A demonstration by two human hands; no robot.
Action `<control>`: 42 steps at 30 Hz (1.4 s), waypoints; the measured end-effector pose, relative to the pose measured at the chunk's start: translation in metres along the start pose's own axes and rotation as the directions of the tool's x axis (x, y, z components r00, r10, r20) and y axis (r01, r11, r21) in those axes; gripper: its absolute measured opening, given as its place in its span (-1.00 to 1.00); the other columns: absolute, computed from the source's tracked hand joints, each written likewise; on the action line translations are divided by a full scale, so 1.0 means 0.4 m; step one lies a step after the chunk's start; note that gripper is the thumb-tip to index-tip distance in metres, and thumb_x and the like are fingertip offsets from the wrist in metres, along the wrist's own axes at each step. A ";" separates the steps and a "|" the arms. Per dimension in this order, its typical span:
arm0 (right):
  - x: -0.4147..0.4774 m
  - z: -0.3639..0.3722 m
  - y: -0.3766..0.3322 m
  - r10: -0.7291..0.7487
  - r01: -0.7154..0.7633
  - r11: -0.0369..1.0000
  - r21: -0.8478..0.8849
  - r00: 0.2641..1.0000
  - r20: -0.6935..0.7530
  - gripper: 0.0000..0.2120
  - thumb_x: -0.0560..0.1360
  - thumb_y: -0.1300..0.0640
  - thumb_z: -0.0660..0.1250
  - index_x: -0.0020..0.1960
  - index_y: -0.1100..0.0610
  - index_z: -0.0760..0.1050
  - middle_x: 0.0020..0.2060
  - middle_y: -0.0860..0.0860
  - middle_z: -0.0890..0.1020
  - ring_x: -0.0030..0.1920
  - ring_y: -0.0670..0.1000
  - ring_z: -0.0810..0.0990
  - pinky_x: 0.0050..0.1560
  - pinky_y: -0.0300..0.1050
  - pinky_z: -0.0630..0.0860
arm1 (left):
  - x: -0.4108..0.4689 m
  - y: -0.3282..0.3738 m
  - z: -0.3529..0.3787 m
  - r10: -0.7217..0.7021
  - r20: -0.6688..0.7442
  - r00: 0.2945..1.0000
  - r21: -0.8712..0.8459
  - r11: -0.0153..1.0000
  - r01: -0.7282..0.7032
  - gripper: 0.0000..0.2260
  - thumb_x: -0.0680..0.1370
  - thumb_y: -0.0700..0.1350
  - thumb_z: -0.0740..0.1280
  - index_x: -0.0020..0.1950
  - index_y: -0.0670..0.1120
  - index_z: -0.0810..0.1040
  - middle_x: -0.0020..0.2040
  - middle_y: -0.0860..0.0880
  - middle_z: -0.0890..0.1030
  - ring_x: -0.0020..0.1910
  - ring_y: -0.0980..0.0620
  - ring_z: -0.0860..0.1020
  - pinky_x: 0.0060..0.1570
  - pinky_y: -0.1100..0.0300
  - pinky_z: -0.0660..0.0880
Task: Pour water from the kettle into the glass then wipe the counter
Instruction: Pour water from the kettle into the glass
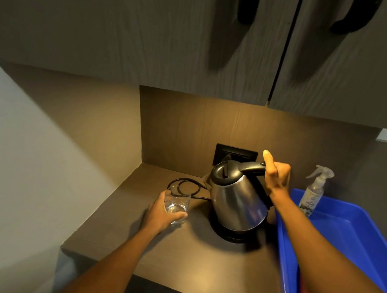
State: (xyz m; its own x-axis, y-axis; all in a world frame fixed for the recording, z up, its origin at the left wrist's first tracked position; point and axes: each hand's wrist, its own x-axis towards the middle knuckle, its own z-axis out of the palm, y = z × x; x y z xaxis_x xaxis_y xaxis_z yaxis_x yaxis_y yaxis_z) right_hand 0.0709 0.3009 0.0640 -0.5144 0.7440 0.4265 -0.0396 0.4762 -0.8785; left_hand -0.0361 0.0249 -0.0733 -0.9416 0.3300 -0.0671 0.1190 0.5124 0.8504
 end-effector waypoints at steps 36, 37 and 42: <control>-0.069 0.207 -0.277 -0.535 0.657 0.424 -0.623 0.737 0.413 -0.44 0.47 -0.25 0.21 -0.52 0.12 0.33 -0.62 -0.02 0.32 -0.60 0.00 0.32 -0.44 -0.26 0.20 | 0.030 -0.048 -0.007 0.282 0.053 0.958 -0.118 0.955 -0.274 -0.35 0.21 0.08 0.63 0.26 0.16 0.50 0.12 0.19 0.65 0.09 0.20 0.62 0.08 0.16 0.56; -0.071 0.208 -0.279 -0.536 0.667 0.425 -0.612 0.730 0.423 -0.45 0.46 -0.25 0.21 -0.52 0.12 0.31 -0.63 -0.02 0.30 -0.61 -0.01 0.29 -0.44 -0.26 0.19 | 0.030 -0.047 -0.007 0.283 0.049 0.958 -0.106 0.955 -0.276 -0.34 0.20 0.10 0.62 0.26 0.16 0.50 0.12 0.19 0.65 0.07 0.22 0.62 0.05 0.20 0.55; -0.081 0.221 -0.297 -0.526 0.697 0.340 -0.631 0.697 0.487 -0.43 0.48 -0.25 0.20 -0.52 0.11 0.22 -0.63 -0.05 0.19 -0.62 -0.08 0.10 -0.46 -0.28 0.09 | 0.031 -0.047 -0.006 0.281 0.057 0.958 -0.109 0.956 -0.274 -0.34 0.19 0.08 0.63 0.25 0.16 0.51 0.07 0.22 0.67 0.02 0.30 0.63 -0.07 0.40 0.49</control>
State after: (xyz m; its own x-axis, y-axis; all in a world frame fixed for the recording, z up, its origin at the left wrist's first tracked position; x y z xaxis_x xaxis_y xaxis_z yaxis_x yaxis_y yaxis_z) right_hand 0.0164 0.1789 0.1354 -0.7550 0.0400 0.6545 0.1684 0.9765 0.1345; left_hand -0.0510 0.0174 -0.0886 -0.8505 0.5056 0.1451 0.3375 0.3130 0.8877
